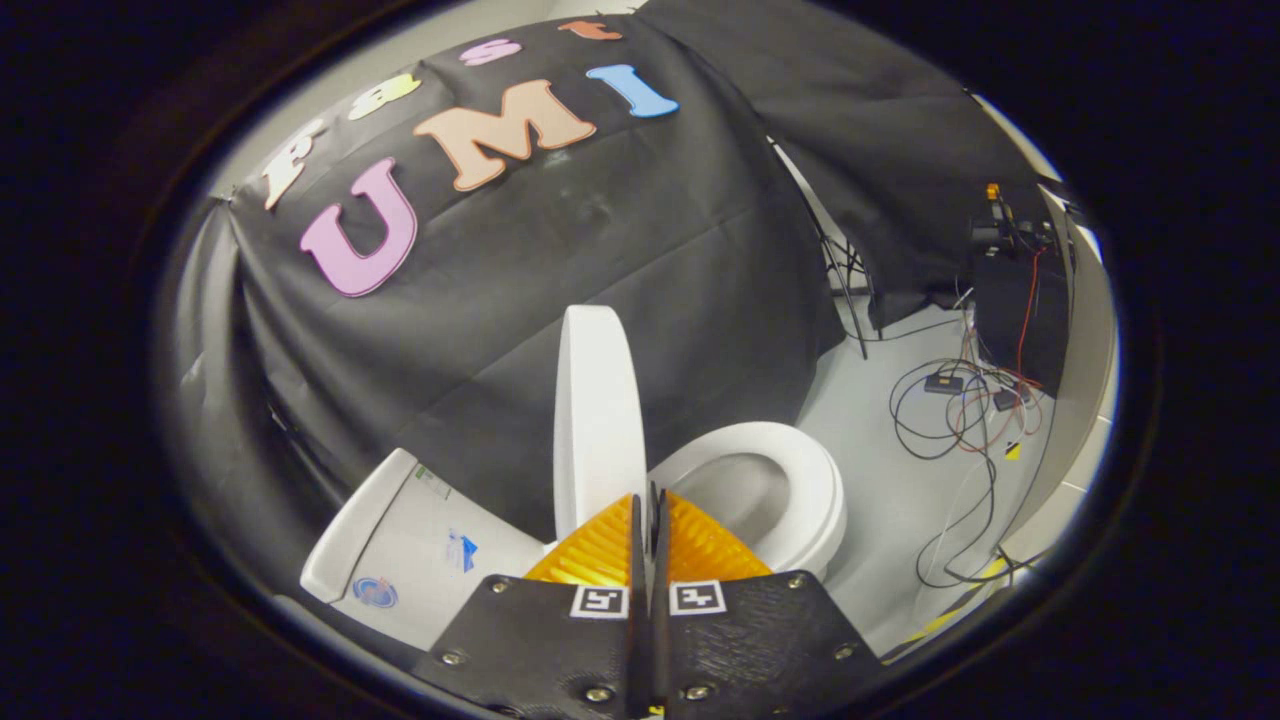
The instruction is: Open the toilet lid.
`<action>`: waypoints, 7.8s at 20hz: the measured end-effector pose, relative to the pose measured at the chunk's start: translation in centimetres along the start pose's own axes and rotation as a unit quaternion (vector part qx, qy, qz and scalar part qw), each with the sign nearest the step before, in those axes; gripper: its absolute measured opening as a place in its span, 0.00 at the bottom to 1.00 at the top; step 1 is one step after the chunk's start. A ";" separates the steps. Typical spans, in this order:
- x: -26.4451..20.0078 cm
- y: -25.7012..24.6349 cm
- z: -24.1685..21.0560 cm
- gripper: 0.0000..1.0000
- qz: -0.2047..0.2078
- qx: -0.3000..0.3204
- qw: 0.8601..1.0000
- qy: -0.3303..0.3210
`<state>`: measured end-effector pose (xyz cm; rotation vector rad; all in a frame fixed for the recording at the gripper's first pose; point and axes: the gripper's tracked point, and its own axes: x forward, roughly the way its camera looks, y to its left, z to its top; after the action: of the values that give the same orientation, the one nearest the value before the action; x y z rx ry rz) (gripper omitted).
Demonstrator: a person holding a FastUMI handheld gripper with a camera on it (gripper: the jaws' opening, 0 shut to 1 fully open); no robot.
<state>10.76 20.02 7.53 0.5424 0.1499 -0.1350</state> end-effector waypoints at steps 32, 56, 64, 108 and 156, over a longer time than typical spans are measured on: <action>-3.4 11.7 -1.9 0.01 0.044 -0.145 0.988 -0.027; -4.4 21.0 -7.0 0.02 0.139 -0.213 0.967 -0.007; -5.0 22.2 -8.2 0.02 0.158 -0.215 0.964 0.002; -2.4 0.8 10.4 0.99 0.116 -0.277 0.951 -0.078; -4.6 -4.7 14.2 0.91 0.102 -0.404 0.907 -0.069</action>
<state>6.94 9.03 18.06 -0.2841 0.0012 0.0971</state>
